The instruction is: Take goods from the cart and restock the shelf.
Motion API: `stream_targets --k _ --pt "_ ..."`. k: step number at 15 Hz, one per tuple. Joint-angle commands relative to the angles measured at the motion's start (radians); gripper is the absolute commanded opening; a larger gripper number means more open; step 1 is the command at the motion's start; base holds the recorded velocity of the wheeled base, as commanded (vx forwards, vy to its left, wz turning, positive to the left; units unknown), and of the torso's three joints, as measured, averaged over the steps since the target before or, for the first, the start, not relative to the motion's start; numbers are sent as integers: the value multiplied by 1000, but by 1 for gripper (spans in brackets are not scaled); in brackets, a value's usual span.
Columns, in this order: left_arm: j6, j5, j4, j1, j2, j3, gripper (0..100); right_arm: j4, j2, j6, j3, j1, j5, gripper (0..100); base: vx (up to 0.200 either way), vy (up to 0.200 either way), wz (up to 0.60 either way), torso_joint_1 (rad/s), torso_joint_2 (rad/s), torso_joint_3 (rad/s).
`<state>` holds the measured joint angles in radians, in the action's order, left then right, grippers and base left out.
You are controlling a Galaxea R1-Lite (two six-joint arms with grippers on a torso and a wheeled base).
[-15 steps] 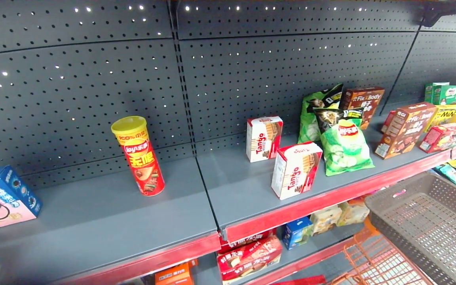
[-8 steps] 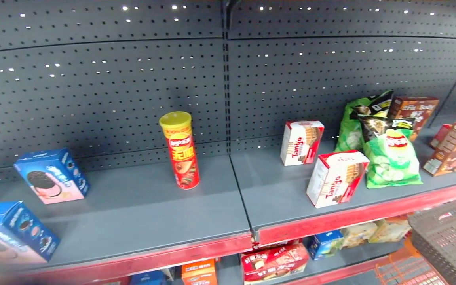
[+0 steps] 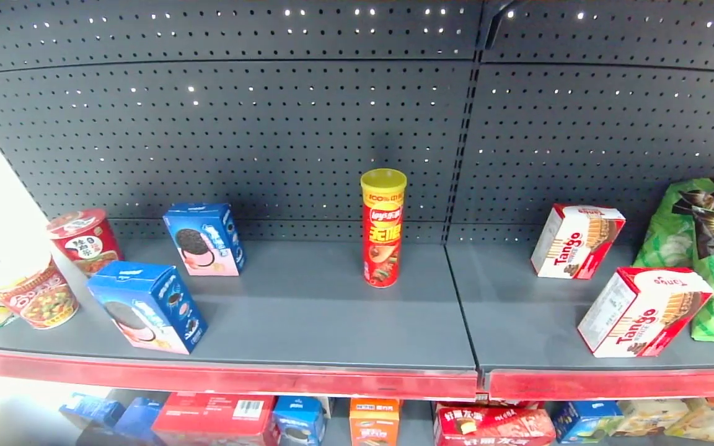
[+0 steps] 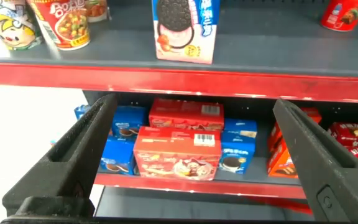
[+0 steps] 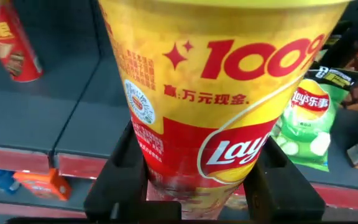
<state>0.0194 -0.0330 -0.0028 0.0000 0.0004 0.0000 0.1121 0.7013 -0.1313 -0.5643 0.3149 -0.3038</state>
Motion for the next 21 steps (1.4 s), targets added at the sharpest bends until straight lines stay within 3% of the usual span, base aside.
stream_targets --k 1,4,6,11,13,15,21 --pt "1 -1 0 0 0 0 100 0 12 -1 -3 3 3 0 0 0 0 0 0 0" --pt "1 -1 0 0 0 0 100 -32 43 52 -74 101 155 0 0 0 0 0 0 0" --pt "1 -1 0 0 0 0 100 -97 80 73 -128 145 155 0 0 0 0 0 0 0" --pt "1 -1 0 0 0 0 100 -109 92 79 -149 161 111 0 0 0 0 0 0 0" --pt "1 -1 0 0 0 0 100 -60 130 78 -128 165 161 0 0 0 0 0 0 0" --pt "1 -1 0 0 0 0 100 95 210 44 -75 204 258 0 0 0 0 0 0 0" --pt "1 -1 0 0 0 0 100 190 300 48 -108 170 310 0 0 0 0 0 0 0"
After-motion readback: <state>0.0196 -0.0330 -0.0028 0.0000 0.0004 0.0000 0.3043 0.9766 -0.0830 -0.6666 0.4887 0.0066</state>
